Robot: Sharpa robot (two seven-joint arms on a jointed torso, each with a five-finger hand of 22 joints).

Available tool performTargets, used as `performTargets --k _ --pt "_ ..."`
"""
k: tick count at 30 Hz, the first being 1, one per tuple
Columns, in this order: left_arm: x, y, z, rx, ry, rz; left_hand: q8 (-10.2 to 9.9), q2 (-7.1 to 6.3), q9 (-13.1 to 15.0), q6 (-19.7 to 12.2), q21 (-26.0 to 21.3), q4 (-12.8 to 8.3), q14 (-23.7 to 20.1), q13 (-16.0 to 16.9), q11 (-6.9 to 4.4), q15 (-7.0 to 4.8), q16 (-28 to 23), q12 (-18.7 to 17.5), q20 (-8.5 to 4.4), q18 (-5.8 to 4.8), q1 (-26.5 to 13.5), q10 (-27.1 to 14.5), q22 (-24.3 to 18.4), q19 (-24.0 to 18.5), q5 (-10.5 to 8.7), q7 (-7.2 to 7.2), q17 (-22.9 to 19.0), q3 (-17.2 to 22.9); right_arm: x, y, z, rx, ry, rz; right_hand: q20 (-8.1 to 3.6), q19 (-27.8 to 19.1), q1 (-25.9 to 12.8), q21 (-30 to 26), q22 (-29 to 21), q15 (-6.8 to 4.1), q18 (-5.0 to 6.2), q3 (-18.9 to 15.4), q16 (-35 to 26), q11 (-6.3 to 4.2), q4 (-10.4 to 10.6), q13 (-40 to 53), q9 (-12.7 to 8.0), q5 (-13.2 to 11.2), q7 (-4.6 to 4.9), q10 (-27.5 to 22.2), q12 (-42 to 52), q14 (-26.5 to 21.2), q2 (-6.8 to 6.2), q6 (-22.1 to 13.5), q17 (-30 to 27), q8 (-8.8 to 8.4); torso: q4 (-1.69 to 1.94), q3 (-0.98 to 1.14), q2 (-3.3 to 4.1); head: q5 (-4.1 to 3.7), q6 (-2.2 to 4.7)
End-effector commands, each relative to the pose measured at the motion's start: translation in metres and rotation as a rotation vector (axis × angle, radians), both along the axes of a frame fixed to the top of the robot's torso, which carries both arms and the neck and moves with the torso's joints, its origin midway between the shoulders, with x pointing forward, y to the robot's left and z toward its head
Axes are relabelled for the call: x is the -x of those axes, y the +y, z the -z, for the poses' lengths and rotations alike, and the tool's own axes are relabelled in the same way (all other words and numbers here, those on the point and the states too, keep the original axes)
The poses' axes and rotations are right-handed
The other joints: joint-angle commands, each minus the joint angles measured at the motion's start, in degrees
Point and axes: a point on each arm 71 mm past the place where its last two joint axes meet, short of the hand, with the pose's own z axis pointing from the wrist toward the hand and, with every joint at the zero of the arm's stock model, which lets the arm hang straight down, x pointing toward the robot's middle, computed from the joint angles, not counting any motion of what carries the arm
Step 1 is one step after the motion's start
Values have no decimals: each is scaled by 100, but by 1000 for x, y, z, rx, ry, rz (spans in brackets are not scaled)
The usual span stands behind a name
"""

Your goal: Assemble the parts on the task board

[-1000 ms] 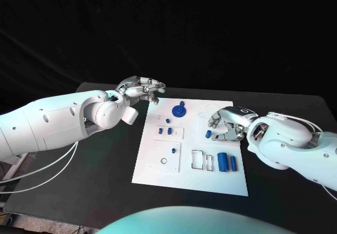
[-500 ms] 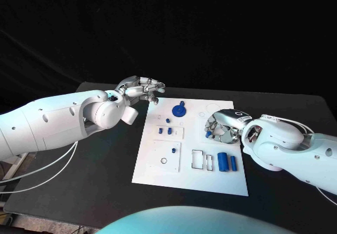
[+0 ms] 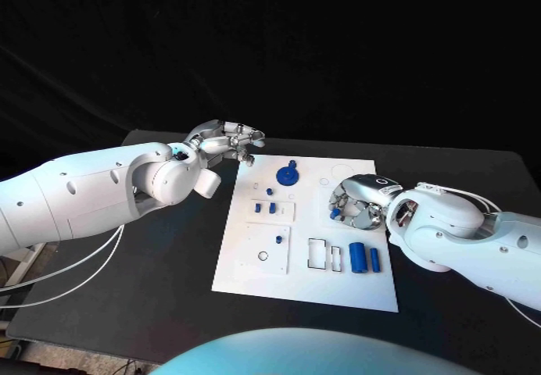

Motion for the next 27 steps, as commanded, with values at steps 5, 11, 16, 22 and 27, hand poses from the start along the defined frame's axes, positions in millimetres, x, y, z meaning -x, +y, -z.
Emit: performTargets --k 5,11,16,22,27 --pt "1 -2 -1 6 -1 22 -3 32 3 -39 -32 21 -6 -2 10 10 -17 27 7 58 -23 -27 -9 35 -3 0 -9 -17 0 1 3 21 -18 11 -15 60 -99 80 55 -60 -116 149 10 -51 -31 42 26 10 -30 160 1 116 18 105 9 80 6 0 -7 -13 -9" --pt "1 -2 -1 6 -1 23 -4 35 3 -45 -32 21 -2 -1 10 10 -14 30 7 58 -22 -28 -10 42 -2 1 -8 -17 -1 0 -1 -25 -72 36 -93 225 -122 396 240 -152 -175 406 28 -160 -197 139 147 1 -140 431 49 140 92 314 33 262 5 -1 -8 -23 -20" --pt "1 -2 -1 6 -1 23 -4 35 3 -45 -32 21 -2 -1 10 10 -14 30 7 58 -22 -28 -10 42 -2 1 -8 -17 -3 -2 -5 -61 -111 59 -141 290 -202 507 313 -197 -197 573 -35 -211 -295 203 238 -81 -188 565 48 129 108 384 -89 363 6 -2 -8 -28 -20" --pt "1 -1 -1 4 0 18 -4 38 4 -49 -32 22 1 0 10 10 -12 33 7 59 -20 -29 -11 48 -2 2 -9 -17 -3 -5 -8 -90 -137 75 -158 307 -313 535 337 -213 -204 633 -28 -231 -314 239 294 -86 -214 615 36 139 79 403 -78 413 -5 -2 -9 -42 -23" --pt "0 -1 0 3 1 18 -4 38 4 -49 -32 22 1 0 10 10 -12 33 7 59 -20 -29 -11 48 -2 2 -9 -17 0 -8 -15 -117 -151 77 -163 303 -326 522 333 -218 -202 654 -21 -236 -331 246 307 -82 -218 617 25 143 67 401 -64 423 -2 4 -16 -61 -28"
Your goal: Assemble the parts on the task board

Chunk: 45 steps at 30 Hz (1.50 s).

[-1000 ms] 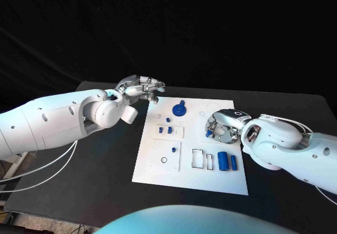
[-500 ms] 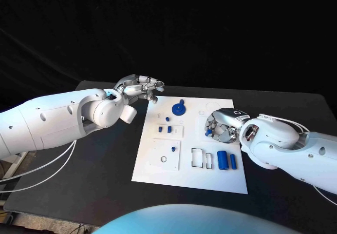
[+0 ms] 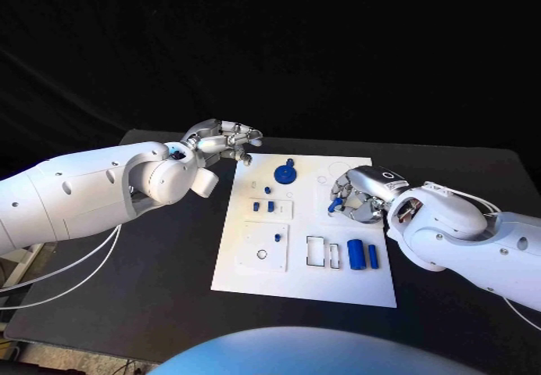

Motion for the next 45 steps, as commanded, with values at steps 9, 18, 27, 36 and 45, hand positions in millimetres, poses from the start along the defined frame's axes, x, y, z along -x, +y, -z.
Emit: performTargets --k 9,18,27,36,45 --pt "-2 -2 0 4 0 16 -4 40 6 -43 -34 21 3 1 10 10 -10 36 8 59 -17 -32 -7 54 -1 12 -9 -17 16 5 -32 -91 -54 -25 -6 57 -68 60 34 -47 -125 86 21 -12 -54 21 157 36 5 57 -31 148 -27 37 57 48 -6 5 -8 -30 7" --pt "-4 -6 1 7 -2 21 -1 46 8 -44 -36 20 4 2 10 10 -8 40 8 59 -13 -36 -8 61 1 11 -10 -15 37 57 -27 -134 -22 -158 -14 60 -94 56 41 -51 -125 160 24 -14 -121 41 193 111 7 72 -61 153 -33 21 55 67 -8 9 -15 -14 -1" --pt "-7 -12 2 11 -4 28 2 50 10 -42 -38 21 3 2 11 11 -8 43 8 59 -11 -38 -9 64 2 11 -11 -15 58 101 -5 -143 -2 -283 -16 56 -110 37 40 -50 -122 213 26 -11 -199 59 222 159 17 75 -87 154 -44 -3 54 79 26 15 -1 52 -18" --pt "-8 -16 3 14 -2 35 2 48 11 -49 -42 26 1 3 13 12 -8 47 9 58 -17 -43 -11 67 3 15 -12 -21 66 119 13 -118 53 -313 -15 55 -140 31 41 -46 -122 236 27 -4 -230 68 234 169 26 70 -102 155 -45 -25 54 78 18 14 -4 89 -78" --pt "-9 -16 2 14 -10 26 1 53 12 -58 -46 24 -1 6 11 12 -8 55 10 58 -11 -39 -13 71 11 15 -13 -20 70 125 27 -96 98 -323 -14 54 -146 26 43 -46 -121 261 24 -6 -275 79 248 183 27 75 -109 154 -43 -31 44 85 15 10 -2 123 -109"
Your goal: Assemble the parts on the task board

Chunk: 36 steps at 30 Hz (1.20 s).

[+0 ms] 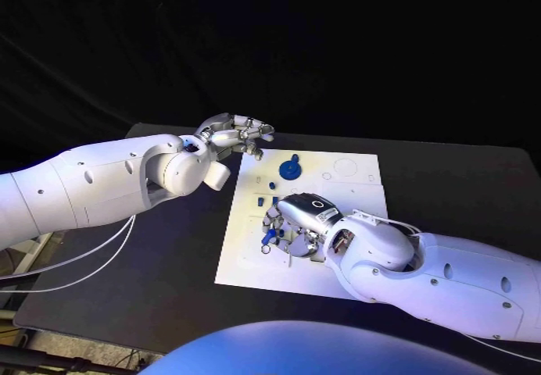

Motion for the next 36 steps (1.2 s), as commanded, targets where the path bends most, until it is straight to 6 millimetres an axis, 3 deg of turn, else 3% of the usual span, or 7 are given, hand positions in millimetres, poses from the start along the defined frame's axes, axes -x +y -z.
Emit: performTargets --k 1,36 --pt "0 -2 -2 10 -13 9 1 53 8 -38 -24 24 0 5 11 12 -8 36 10 58 -11 -39 -9 30 11 -5 -8 -20 2 2 4 36 8 -29 5 35 -12 -18 5 -47 -64 10 24 -7 -24 8 192 34 7 36 -20 154 19 -12 1 23 -3 -1 1 15 -14" --pt "1 -1 -1 8 -2 16 -14 41 6 -115 -42 37 -5 9 18 16 -7 55 11 58 -25 -48 -17 43 34 17 -13 -41 5 10 17 136 -26 -24 8 10 -74 -75 -10 -41 -54 58 6 5 -142 39 227 53 23 27 -49 144 -4 -48 -35 29 3 2 1 -15 -14"
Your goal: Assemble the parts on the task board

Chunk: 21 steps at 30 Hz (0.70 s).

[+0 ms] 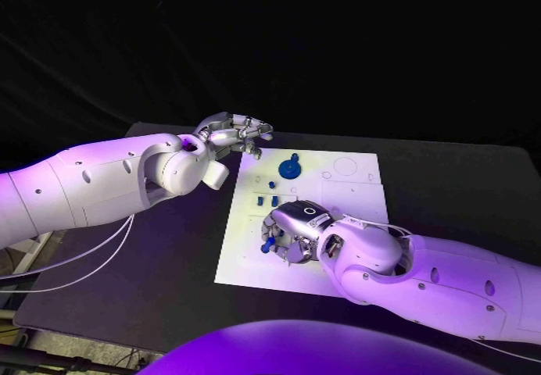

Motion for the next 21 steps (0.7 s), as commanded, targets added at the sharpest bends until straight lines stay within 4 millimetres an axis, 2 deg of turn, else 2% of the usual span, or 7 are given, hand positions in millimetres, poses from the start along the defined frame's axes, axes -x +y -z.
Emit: performTargets --k 1,7,16,21 --pt "1 -2 -1 9 -2 18 -14 41 7 -52 -20 21 -5 9 -3 16 -7 33 11 58 -26 -27 -6 43 34 -3 -8 -24 2 2 2 42 -26 -11 10 6 -54 -29 -9 -38 -61 10 5 7 -38 5 -2 27 19 22 -31 143 23 11 -7 10 0 -2 0 -3 1" --pt "1 -3 -1 9 0 21 -10 41 9 -70 -26 23 -6 9 1 18 -6 35 12 57 -26 -35 -8 46 36 1 -9 -29 4 5 3 36 -19 -26 55 -38 -358 -119 -31 20 -51 12 -2 77 -102 65 -57 15 115 -54 -79 136 -156 -303 -28 -183 0 -5 -1 -5 1" --pt "1 -3 -1 9 1 23 -6 43 11 -74 -28 25 -7 9 2 19 -6 36 13 57 -27 -39 -9 47 37 3 -10 -31 2 3 3 20 -28 0 72 -75 -565 -222 -62 20 -29 -72 -17 68 -155 138 -146 1 138 -110 -84 124 -277 -693 -72 -405 -2 -2 -2 -13 1" --pt "1 -2 -1 9 1 24 1 43 13 -80 -33 25 -11 7 6 22 -7 32 14 56 -26 -57 -11 48 39 4 -11 -34 0 -1 -1 -29 -51 41 88 -201 -715 -515 -190 47 19 -274 -161 94 -214 174 -207 11 151 -306 -104 37 -343 -943 -319 -517 -4 -2 -1 -22 1"
